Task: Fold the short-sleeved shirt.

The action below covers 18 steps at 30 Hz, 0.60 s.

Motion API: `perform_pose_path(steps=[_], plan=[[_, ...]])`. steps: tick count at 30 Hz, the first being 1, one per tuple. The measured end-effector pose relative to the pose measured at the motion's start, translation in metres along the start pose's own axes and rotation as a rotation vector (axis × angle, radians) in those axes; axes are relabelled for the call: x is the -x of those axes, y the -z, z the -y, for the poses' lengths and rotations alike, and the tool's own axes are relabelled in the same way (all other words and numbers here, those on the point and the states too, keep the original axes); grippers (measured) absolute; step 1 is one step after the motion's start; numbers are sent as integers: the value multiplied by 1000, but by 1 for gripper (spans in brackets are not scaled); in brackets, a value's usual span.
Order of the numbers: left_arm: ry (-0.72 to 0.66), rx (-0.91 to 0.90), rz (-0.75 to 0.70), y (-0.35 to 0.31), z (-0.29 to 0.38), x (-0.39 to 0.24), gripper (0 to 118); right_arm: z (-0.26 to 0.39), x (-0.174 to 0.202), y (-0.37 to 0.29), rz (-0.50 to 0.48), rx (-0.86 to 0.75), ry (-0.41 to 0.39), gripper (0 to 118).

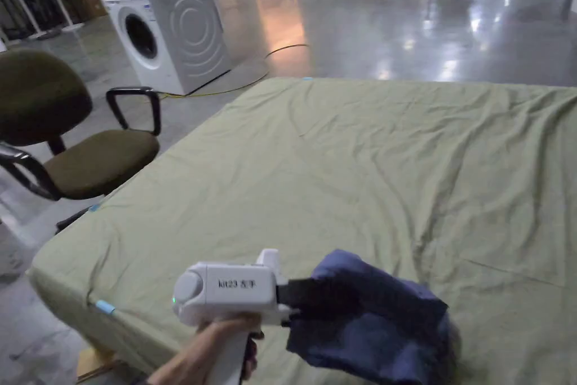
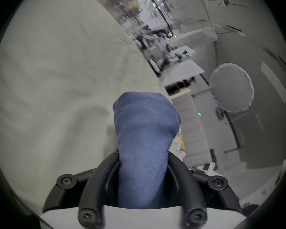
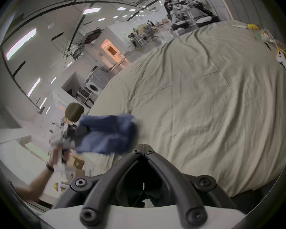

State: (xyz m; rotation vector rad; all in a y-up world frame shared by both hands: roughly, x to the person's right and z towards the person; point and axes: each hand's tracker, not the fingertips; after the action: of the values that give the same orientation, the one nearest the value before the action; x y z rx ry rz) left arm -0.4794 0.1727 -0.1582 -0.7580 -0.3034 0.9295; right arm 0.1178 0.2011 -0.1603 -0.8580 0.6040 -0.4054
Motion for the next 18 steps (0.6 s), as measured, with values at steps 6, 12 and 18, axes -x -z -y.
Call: perform_pose_path(steps=[6, 12, 18], plan=[[-124, -32, -489, -54, -76, 76, 28, 32, -21, 16, -53, 91, 118, 0], [45, 53, -808, -35, -83, 88, 91, 50, -39, 32, 15, 139, 160, 0], [329, -142, -870, -101, -89, -6, 89, 33, -22, -9, 43, 13, -8, 0]])
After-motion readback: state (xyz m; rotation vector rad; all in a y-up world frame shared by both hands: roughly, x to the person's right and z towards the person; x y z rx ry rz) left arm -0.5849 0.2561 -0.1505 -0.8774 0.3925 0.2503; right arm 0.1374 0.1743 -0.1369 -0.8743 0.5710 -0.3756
